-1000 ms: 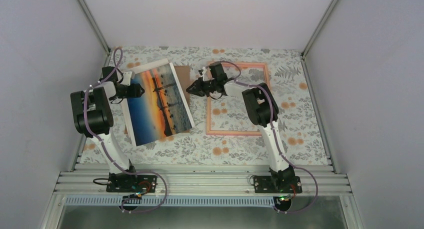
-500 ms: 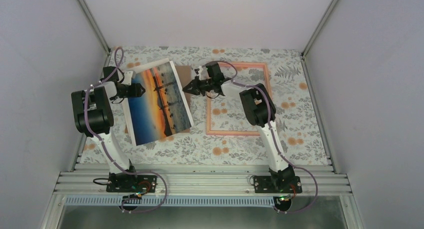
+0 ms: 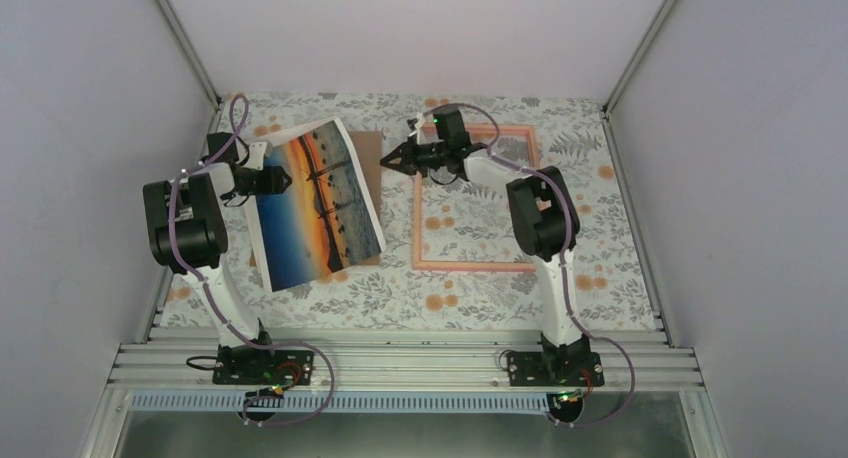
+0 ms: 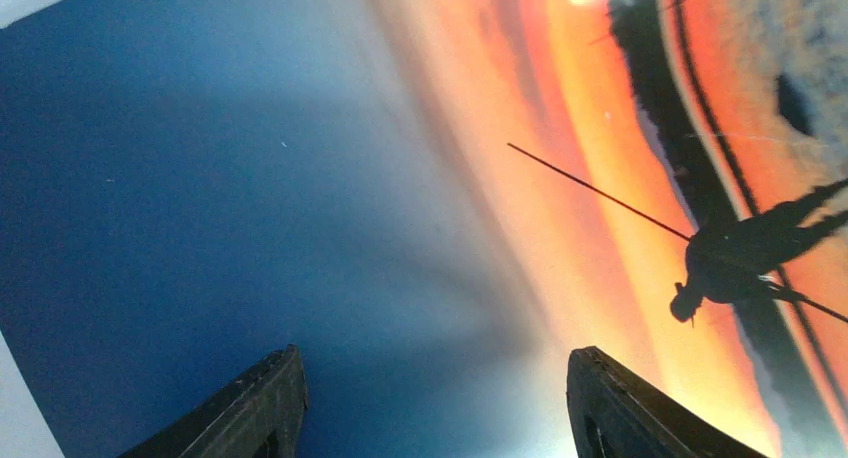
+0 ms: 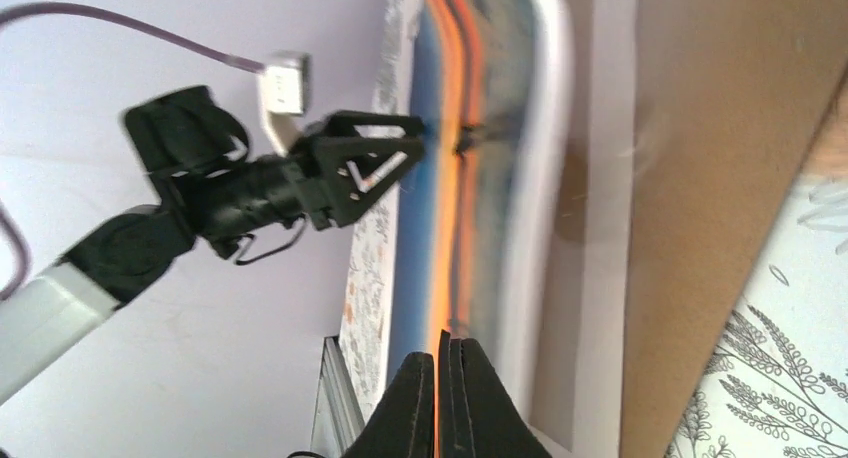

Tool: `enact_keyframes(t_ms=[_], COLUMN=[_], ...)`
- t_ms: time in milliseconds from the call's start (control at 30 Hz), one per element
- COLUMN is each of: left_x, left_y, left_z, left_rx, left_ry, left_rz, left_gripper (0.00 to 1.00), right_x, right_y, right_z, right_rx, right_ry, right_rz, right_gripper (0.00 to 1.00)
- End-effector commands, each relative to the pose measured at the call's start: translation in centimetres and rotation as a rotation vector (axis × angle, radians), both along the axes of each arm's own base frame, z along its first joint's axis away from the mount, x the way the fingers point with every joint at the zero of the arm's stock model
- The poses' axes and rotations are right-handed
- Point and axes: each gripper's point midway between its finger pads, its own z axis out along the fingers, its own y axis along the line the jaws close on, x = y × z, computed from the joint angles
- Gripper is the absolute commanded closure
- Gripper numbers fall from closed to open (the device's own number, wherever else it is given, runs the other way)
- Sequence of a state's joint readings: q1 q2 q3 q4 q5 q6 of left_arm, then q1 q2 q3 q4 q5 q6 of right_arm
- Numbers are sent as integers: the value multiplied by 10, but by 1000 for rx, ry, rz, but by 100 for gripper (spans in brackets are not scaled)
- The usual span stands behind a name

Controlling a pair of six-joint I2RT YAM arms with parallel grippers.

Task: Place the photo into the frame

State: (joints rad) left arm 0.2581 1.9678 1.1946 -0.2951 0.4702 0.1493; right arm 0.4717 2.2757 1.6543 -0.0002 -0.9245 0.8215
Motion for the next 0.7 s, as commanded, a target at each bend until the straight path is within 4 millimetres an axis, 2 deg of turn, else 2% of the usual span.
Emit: enact_keyframes(t_ms=[0, 100, 233, 300, 367, 467, 667], left_x=[-37, -37, -39, -39, -40, -42, -42], left_y=[3, -2, -4, -3, -3, -3, -7], left_z=[-47, -46, -48, -48, -46, -46, -50], left_rx=[17, 0, -4, 6, 15, 14, 20], left_ry=[190, 184, 190, 189, 181, 180, 187], left_rz=[26, 13, 6, 6, 1, 2, -5], left_gripper=[33, 33, 35, 35, 35, 36, 36], right_x=[6, 4, -4, 0, 6, 10, 7], right_y=[-17, -16, -11, -15, -20, -22, -17], right_z=[32, 20, -13, -19, -20, -27, -67], right_rx=[7, 15, 5, -63, -131, -221, -376], right_ry=[-111, -65, 16, -11, -51, -70, -14], right_rz=[-14, 2, 29, 5, -26, -57, -96], right_gripper=[96, 96, 95, 82, 60, 42, 42])
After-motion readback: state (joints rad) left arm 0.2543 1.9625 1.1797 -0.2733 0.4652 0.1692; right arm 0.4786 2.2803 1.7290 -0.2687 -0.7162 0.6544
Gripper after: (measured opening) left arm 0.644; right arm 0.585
